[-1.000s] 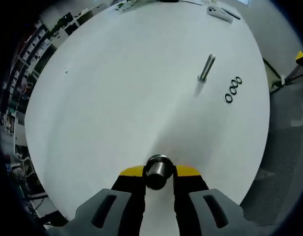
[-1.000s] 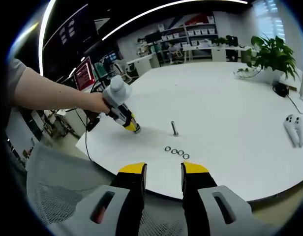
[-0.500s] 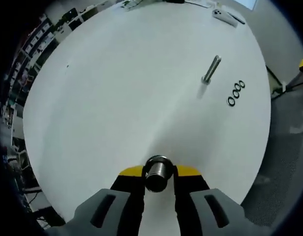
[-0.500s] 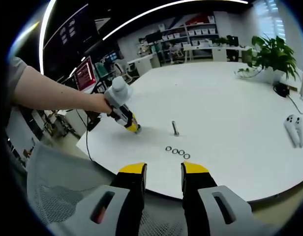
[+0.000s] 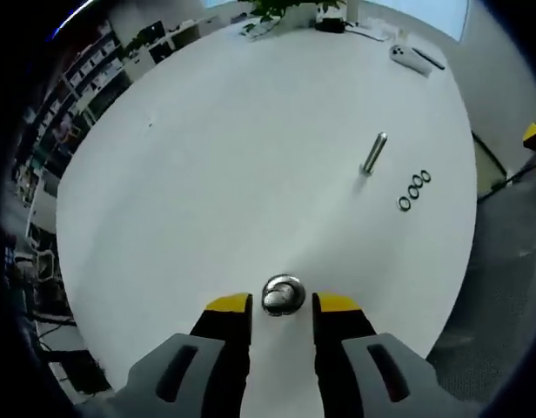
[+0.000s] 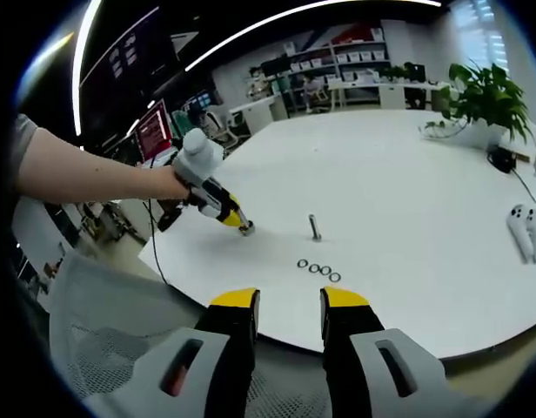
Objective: Place the washer onto the threaded stud by aligning its center hole with the stud, sliding it down to the base, and recovering from edge contact or off-axis alignment until the washer reaches the visible bottom stop.
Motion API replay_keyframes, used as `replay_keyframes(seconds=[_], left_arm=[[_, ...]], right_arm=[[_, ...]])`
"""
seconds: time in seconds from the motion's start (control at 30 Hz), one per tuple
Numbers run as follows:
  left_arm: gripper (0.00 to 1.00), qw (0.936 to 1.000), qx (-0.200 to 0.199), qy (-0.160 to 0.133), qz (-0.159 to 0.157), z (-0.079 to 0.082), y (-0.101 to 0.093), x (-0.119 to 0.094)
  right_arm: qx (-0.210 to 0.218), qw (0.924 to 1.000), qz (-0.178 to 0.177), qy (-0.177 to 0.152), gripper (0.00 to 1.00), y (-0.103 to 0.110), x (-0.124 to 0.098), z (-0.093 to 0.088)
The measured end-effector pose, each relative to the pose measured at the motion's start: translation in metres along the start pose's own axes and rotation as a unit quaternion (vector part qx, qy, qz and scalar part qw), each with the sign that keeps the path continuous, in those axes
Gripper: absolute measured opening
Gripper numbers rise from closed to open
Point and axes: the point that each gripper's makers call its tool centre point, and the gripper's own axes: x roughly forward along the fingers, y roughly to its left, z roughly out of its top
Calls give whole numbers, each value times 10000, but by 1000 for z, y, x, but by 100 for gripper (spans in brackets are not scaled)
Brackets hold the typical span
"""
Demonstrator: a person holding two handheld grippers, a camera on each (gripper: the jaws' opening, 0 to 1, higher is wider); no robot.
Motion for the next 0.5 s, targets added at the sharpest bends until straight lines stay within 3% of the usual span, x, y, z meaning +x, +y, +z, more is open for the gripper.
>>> replay_keyframes(seconds=[0.27,0.5], left_arm=[[29,9956,-651,-643,220,-7,5,-37],[31,9855,-1049,-1282,359,-10,-1,-74]], right_arm=[[-24,10000,53,-21,31,2,0,1],[-6,10000,55,-50,31,2,0,2]])
